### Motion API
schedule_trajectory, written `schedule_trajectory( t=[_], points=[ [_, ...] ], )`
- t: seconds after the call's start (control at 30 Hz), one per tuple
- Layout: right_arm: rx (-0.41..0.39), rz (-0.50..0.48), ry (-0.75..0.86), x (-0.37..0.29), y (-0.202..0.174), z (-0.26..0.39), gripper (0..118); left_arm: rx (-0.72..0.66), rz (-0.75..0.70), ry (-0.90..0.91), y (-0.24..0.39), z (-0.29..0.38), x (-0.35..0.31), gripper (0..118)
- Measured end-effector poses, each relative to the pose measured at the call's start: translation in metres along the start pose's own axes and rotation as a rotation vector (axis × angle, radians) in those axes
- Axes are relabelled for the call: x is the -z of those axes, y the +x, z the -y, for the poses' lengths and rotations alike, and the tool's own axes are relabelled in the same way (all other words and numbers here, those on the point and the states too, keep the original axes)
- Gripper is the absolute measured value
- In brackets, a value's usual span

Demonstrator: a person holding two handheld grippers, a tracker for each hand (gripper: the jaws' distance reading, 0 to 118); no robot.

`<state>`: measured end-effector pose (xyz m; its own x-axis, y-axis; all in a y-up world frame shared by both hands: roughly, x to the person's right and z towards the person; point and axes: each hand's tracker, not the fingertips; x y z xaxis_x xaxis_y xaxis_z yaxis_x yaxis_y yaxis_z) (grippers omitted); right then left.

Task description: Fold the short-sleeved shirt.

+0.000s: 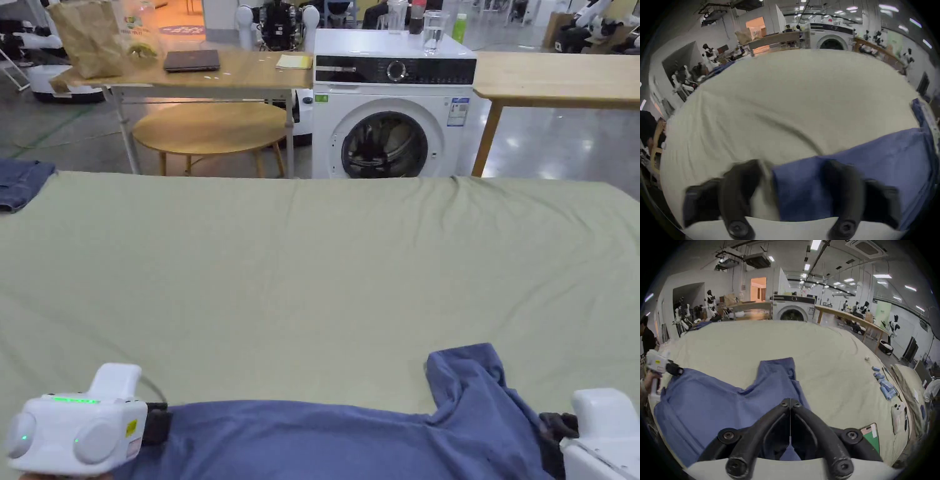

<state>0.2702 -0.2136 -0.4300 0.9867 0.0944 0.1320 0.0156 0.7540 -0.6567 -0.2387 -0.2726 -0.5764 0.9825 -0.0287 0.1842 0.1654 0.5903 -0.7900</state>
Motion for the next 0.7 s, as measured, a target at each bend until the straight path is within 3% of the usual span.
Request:
schedule_trajectory(
  t=[0.03,0.07,0.1,0.2,0.27,0.33,0.37,0.4,0.43,0.7],
  points=[
    [-0.001,0.0,-0.034,0.014,0.003,-0.004,51,0.009,-0.028,0.016,0.01,0.002,-0.015,5],
    [0.003,0.002,-0.06,0.029,0.006,-0.008,86,0.047,-0.041,0.033,0.015,0.002,-0.022,0],
    [0.006,0.004,-0.085,0.044,0.008,-0.012,104,0.068,-0.047,0.037,0.019,0.002,-0.028,0],
    [0.01,0.001,-0.175,0.086,0.012,-0.015,105,0.056,-0.034,0.065,0.027,0.001,-0.053,0],
    [0.031,0.005,-0.285,0.103,0.012,-0.011,101,0.057,-0.041,0.081,0.03,0.0,-0.062,0],
    [0.094,-0.053,-0.322,0.105,0.012,-0.004,77,0.055,-0.034,0.079,0.03,-0.003,-0.069,0],
    [0.084,-0.028,-0.247,0.091,0.015,-0.006,68,0.057,-0.037,0.082,0.033,-0.001,-0.072,0],
    [0.075,-0.044,-0.253,0.082,0.015,-0.01,40,0.06,-0.04,0.087,0.033,-0.001,-0.075,0],
    [0.089,-0.074,-0.232,0.076,0.015,-0.011,0,0.06,-0.039,0.09,0.032,-0.002,-0.078,0],
    [0.052,-0.135,-0.003,-0.047,0.026,-0.015,0,0.026,0.05,0.224,0.035,0.011,-0.168,0]
  ],
)
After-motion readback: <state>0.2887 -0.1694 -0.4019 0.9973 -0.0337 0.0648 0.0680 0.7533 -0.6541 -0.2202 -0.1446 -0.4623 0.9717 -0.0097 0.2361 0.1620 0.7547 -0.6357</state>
